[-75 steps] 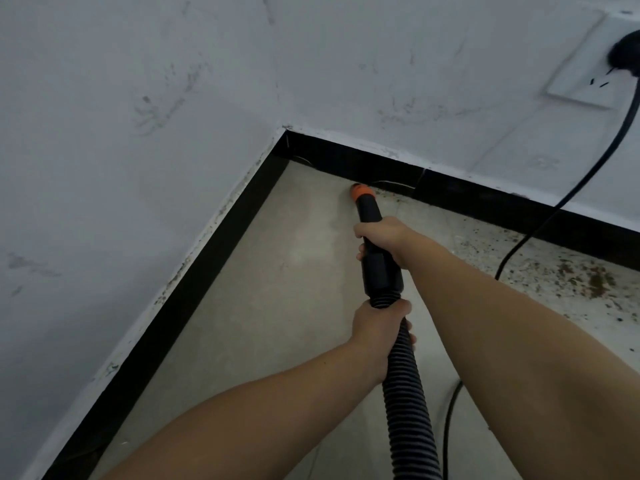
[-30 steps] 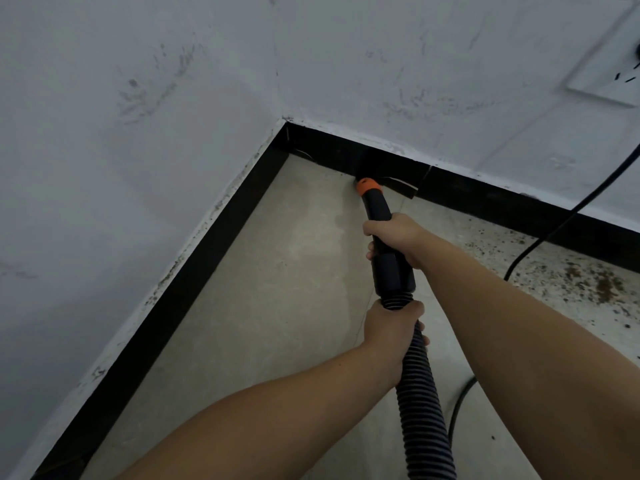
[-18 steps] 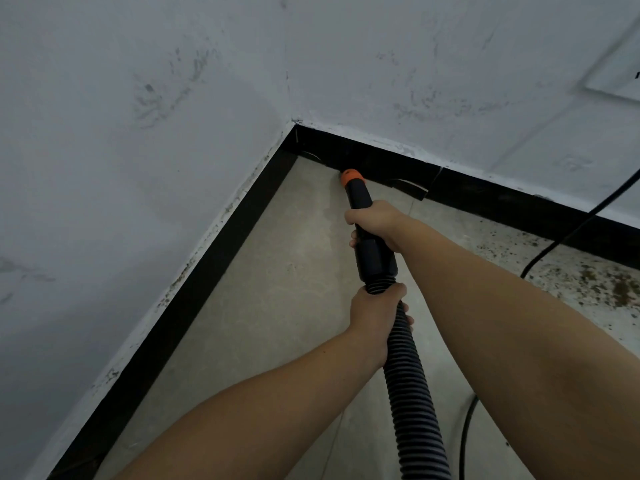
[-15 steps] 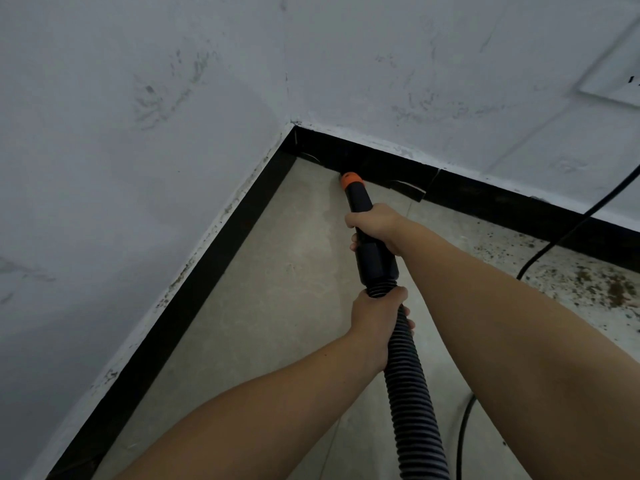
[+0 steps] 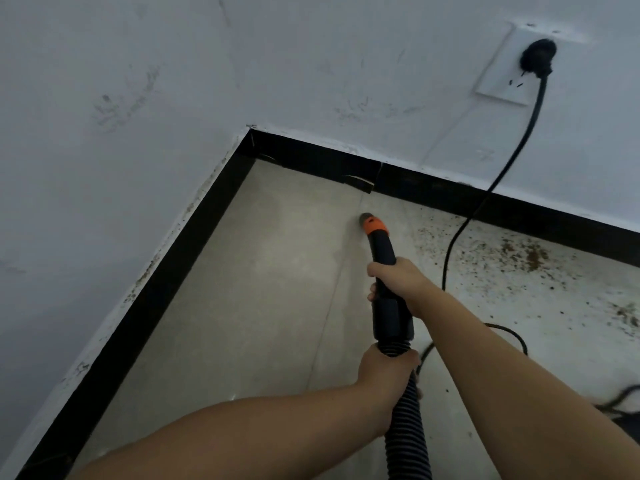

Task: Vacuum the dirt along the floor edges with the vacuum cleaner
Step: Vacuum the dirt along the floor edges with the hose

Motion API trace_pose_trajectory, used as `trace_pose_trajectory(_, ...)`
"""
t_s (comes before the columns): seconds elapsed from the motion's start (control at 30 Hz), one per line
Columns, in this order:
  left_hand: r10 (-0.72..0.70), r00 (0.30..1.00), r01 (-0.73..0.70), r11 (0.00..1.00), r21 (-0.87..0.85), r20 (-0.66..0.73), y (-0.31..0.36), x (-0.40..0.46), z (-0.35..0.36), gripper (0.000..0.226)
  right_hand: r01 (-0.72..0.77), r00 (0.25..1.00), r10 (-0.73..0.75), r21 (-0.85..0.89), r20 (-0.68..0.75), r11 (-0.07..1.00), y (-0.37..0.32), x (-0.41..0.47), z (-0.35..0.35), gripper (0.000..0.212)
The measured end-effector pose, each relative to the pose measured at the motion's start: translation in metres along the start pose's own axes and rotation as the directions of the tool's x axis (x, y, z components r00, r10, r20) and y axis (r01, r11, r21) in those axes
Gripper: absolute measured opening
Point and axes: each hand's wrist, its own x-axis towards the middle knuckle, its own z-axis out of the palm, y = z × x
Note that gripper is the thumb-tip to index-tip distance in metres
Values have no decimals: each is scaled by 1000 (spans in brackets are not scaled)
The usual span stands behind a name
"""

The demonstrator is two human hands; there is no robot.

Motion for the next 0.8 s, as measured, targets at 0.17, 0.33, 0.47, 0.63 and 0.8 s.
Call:
trace_pose_trajectory(0.17, -26, 997, 20, 996, 88, 69, -4, -8, 19, 13, -32, 994, 38, 58, -104, 998, 13, -13, -32, 13)
trace_pose_trajectory(0.33, -7, 997, 0, 995, 99, 75, -8, -11, 34, 9, -58, 993, 65, 75, -98, 995, 15, -20, -46, 14)
trace_pose_trajectory(0.47, 15, 999, -17, 998, 59, 32, -10, -17, 31, 12, -45, 999, 46, 48, -13, 998, 10, -25, -34, 12)
trace_pose_trajectory(0.63, -4, 1000, 3, 999, 52, 15, -27, -34, 26, 10, -53, 998, 52, 18, 43, 998, 21, -40, -21, 19)
trace_pose_trajectory(0.8, -54, 997, 47, 991, 123, 55, -45, -55, 51, 9, -83, 997, 83, 46, 9, 995, 45, -63, -50, 18)
